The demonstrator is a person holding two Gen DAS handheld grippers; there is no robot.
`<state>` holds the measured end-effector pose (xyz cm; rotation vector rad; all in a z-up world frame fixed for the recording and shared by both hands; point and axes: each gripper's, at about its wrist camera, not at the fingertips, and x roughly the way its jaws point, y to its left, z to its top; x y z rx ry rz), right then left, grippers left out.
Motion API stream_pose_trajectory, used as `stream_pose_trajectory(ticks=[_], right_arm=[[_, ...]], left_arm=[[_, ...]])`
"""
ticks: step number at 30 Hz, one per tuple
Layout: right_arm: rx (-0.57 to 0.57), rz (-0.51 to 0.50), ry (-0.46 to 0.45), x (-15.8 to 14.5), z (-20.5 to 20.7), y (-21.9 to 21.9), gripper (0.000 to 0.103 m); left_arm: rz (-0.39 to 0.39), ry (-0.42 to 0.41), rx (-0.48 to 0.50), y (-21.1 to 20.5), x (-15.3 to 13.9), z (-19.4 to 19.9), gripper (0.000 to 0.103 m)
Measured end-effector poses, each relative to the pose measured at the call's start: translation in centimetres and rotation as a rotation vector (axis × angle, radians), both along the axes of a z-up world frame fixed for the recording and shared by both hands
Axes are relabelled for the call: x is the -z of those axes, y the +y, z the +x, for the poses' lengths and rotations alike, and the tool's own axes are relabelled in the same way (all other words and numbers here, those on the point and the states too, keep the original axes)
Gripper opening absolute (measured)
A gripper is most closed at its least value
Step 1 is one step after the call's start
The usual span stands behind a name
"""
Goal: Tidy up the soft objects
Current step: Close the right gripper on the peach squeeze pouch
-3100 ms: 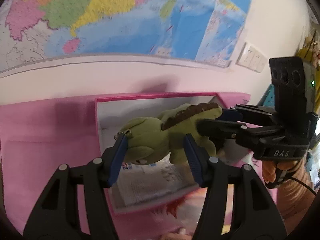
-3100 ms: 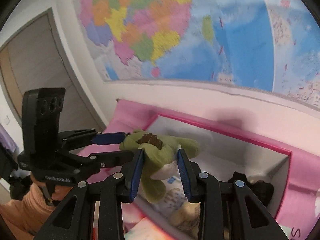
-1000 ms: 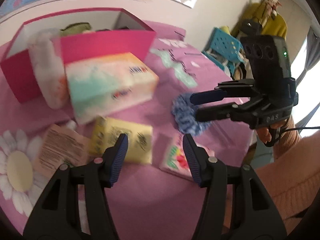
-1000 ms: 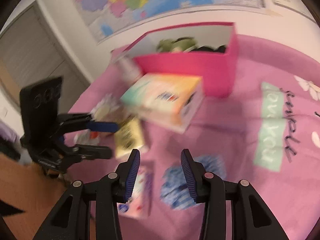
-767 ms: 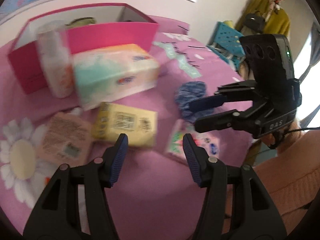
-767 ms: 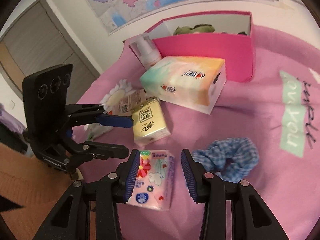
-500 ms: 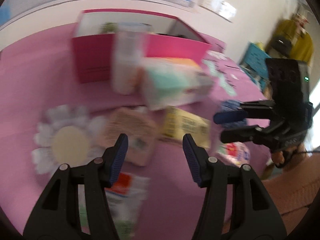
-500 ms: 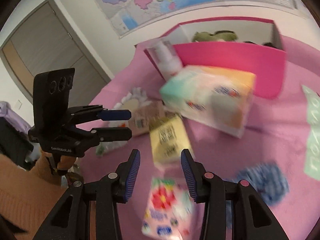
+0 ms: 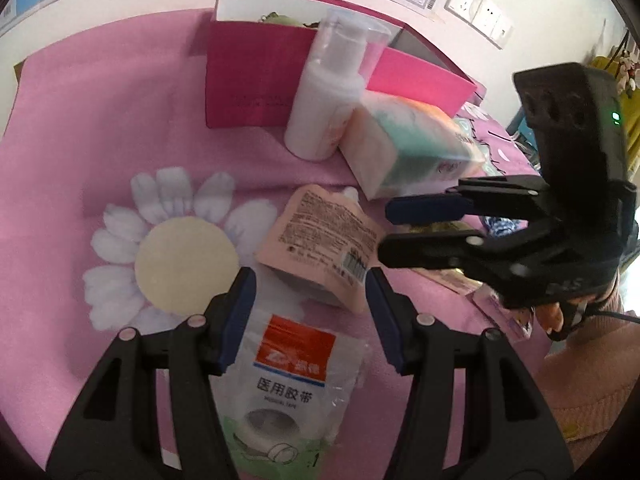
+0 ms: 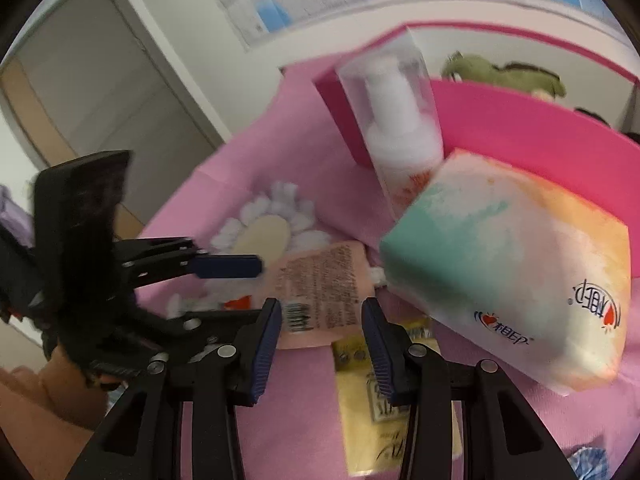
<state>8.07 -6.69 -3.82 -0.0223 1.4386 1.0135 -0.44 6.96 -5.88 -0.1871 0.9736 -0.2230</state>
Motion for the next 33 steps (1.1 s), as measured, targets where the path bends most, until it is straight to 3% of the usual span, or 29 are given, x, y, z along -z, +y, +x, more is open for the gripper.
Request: stream_pose_trajectory(ticks=[3,6,15,17,22,27,30,33], right_arm=[[-0.014,-0.086,-0.015,0.3,-0.4,-0.4,0.042],[0.003,-0.110,0.023,0.6,-0.4,-1.2,0.042],[0.070,-0.066,0.071,2.1,0.5,0.1,0.045],[0.072,-0.043,0.088,2.2,0.4,0.2,0.046],[0.066,0.054,0.204,2.4,0.1,-0.1,0.040],[0.071,0.006,0.154,2.3,-0.1,0.6,0.038],[0.056,0.012,0.144,2.3,-0.2,1.1,0.039],[0.053,0.036,0.156,2.2,-0.4,1.0,0.041]], left_arm=[[-0.015,-0.006,0.013,-0.2,0.1,-0.1,0.058],[-0.054,-0.008,0.021,0.4,0.2,-0.2,0.058],[-0.092,0.011,0.026,0.9,0.6,0.9,0.057],[-0.096,0.012,0.022,1.1,0.6,0.8,0.053],[-0.126,0.032,-0.034,2.9,0.7,-0.2,0.049],[-0.111,0.022,-0.020,2.4,0.1,-1.2,0.049],[-0.127,0.033,0.013,1.5,0.2,-1.2,0.038],[-0.091,0.045,0.015,0.4,0.3,-0.9,0.038]])
